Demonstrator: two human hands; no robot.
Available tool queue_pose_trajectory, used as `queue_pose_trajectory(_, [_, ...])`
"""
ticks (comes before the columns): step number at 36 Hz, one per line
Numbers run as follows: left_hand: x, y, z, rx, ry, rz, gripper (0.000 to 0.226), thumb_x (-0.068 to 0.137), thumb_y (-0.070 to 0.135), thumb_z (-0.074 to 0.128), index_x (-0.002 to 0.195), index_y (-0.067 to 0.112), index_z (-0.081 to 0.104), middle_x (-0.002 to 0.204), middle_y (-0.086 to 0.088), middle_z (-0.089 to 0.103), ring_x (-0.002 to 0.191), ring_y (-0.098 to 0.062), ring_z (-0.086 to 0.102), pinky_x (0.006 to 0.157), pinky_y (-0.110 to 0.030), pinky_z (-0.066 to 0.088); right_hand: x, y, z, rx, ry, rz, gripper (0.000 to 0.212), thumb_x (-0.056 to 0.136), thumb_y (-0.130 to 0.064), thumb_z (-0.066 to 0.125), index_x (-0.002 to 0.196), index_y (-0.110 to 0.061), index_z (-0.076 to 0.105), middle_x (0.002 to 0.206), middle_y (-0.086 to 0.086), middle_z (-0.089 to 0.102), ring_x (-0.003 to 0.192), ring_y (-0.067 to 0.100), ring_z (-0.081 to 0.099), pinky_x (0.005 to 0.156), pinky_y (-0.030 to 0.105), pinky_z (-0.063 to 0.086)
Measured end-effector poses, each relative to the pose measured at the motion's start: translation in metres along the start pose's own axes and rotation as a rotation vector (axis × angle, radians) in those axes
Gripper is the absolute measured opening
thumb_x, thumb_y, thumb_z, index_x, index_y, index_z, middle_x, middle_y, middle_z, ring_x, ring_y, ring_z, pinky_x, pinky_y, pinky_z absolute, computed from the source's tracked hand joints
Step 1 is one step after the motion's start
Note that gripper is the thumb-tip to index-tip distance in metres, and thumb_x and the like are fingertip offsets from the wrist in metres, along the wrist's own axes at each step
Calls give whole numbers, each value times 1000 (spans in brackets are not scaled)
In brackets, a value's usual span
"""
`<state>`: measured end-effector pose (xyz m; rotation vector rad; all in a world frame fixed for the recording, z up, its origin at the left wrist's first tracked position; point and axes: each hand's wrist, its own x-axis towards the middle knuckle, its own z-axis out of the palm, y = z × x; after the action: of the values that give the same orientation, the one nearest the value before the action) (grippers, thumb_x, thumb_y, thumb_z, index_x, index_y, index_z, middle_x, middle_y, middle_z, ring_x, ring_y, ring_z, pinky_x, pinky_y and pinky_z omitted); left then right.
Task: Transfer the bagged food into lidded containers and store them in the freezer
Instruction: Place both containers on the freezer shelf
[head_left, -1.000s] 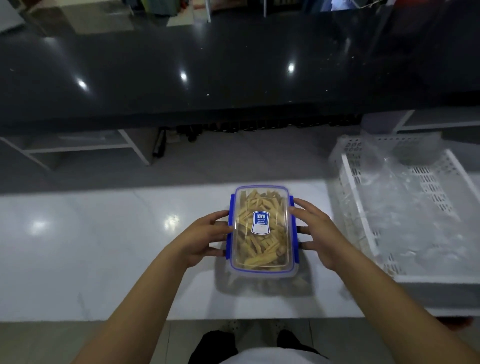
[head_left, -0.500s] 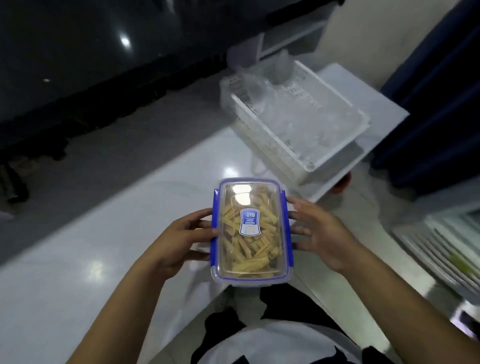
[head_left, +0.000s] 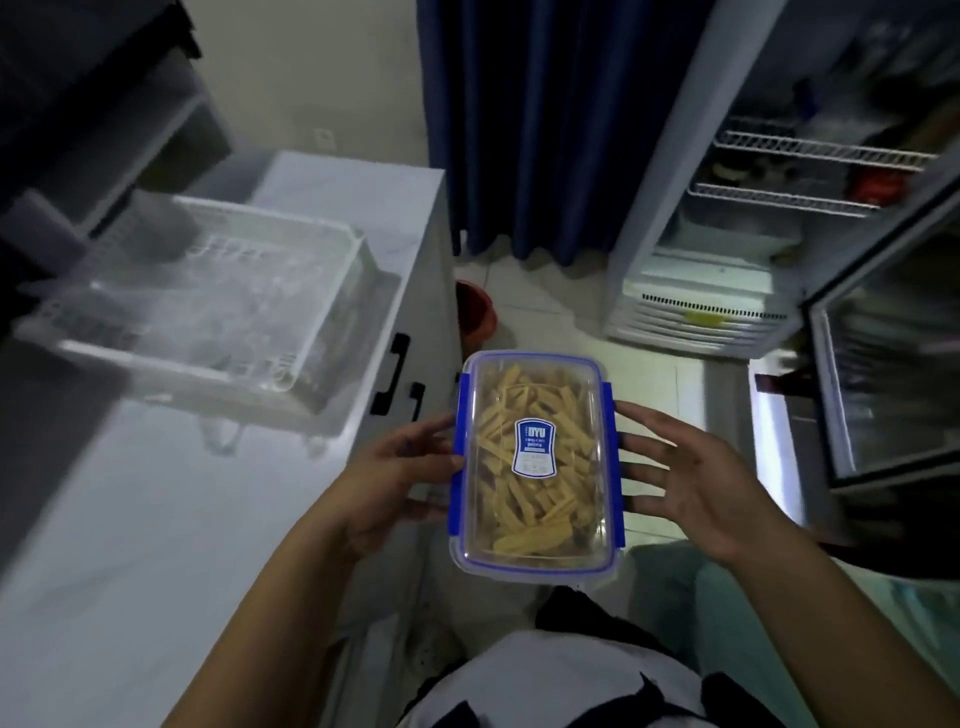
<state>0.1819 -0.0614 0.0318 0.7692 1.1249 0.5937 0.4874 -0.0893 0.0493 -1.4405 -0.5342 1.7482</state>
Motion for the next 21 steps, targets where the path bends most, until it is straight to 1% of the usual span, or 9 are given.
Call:
queue_pose_trajectory(1, [18, 6, 21, 17, -18, -9, 59, 74, 11, 80, 129, 29, 67, 120, -11, 71, 105, -29, 72, 71, -42, 60, -2, -9, -23, 29, 13, -19, 45, 80, -41, 65, 122, -26, 73, 121, 11, 72, 97, 29, 72, 76, 47, 59])
queue_pose_trajectory(3, [32, 13, 32, 10, -33, -14, 54, 75, 10, 75, 126, 29, 70, 116, -10, 73, 100, -26, 73, 70, -42, 60, 0, -15, -36, 30, 8, -46, 51, 74, -43, 67, 121, -26, 73, 121, 10, 72, 97, 27, 72, 76, 45, 60])
queue_pose_trajectory(6, [67, 22, 71, 80, -82, -35, 52, 82, 8, 70, 129, 29, 68, 114, -10, 73, 91, -22, 74, 67, -38, 60, 0, -31, -81, 81, 34, -69, 48, 78, -42, 65, 123, -26, 72, 122, 8, 72, 101, 29, 72, 75, 44, 60])
queue_pose_trajectory(9, [103, 31, 112, 132, -122, -25, 51, 85, 8, 70, 132, 28, 64, 121, -14, 71, 100, -29, 73, 66, -39, 60, 8, -41, -130, 123, 48, -75, 45, 82, -40, 65, 124, -28, 72, 122, 12, 72, 104, 29, 72, 75, 43, 60])
queue_pose_trajectory(12, [130, 40, 147, 136, -132, -46, 59, 75, 15, 77, 131, 28, 65, 121, -13, 71, 105, -30, 72, 65, -40, 61, 17, -49, -168, 165, 57, -83, 49, 77, -41, 68, 124, -27, 72, 123, 17, 70, 105, 30, 71, 76, 44, 60])
queue_pose_trajectory(14, [148, 45, 165, 152, -141, -48, 62, 75, 17, 81, 134, 27, 63, 122, -13, 71, 105, -29, 72, 65, -40, 60, 24, -56, -188, 187, 67, -90, 50, 76, -41, 69, 124, -27, 72, 124, 18, 69, 103, 30, 72, 75, 44, 59])
queue_pose_trajectory(18, [184, 60, 196, 205, -144, -49, 52, 88, 3, 66, 133, 28, 62, 121, -10, 71, 104, -25, 72, 66, -40, 60, 40, -72, -220, 209, 88, -96, 48, 79, -41, 68, 125, -28, 71, 124, 16, 70, 102, 29, 72, 75, 42, 59])
queue_pose_trajectory(21, [211, 76, 216, 234, -186, -64, 54, 87, 4, 66, 133, 31, 60, 120, -9, 72, 109, -28, 71, 68, -40, 61, 54, -89, -240, 226, 106, -111, 46, 80, -41, 68, 124, -28, 72, 123, 13, 71, 103, 29, 72, 74, 42, 59])
